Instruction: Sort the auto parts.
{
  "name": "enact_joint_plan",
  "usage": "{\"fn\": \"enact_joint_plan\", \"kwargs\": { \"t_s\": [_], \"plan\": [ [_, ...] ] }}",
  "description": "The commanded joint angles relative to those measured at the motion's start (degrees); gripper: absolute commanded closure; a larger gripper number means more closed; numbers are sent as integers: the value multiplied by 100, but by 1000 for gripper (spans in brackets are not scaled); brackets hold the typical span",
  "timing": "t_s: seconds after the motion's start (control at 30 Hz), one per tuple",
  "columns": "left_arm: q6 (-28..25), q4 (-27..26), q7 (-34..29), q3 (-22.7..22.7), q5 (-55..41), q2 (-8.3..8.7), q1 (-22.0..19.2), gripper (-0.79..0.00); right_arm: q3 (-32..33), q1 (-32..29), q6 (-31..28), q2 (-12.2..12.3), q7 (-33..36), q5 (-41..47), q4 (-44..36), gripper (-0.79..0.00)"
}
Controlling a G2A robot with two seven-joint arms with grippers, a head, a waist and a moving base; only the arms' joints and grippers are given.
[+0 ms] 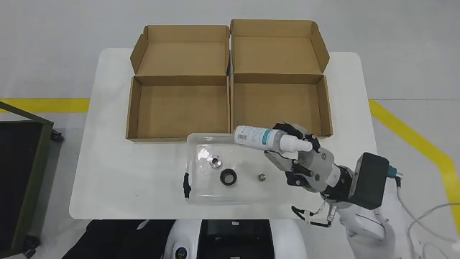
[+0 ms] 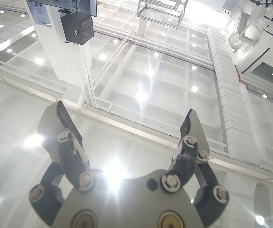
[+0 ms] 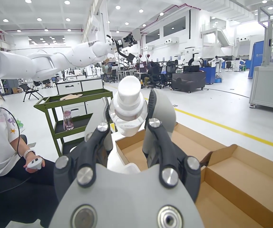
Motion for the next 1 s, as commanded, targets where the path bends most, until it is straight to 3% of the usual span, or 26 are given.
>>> {"fn": "enact_joint_plan", "kwargs": {
  "t_s": [0.0,0.23,0.57,0.97],
  "plan": [
    [0,0,0,0,0,0,0,-785,-1,32,73,4,92,-47,126,0],
    [0,0,0,0,0,0,0,-785,-234,388,557,-18,378,-451,830,0],
    [0,0,0,0,0,0,0,-785,-763,1423,1522,-114,1052,-987,1785,0],
    [0,0,0,0,0,0,0,-785,-1061,1975,1730,-151,1746,-1306,2484,0]
  ]
}}
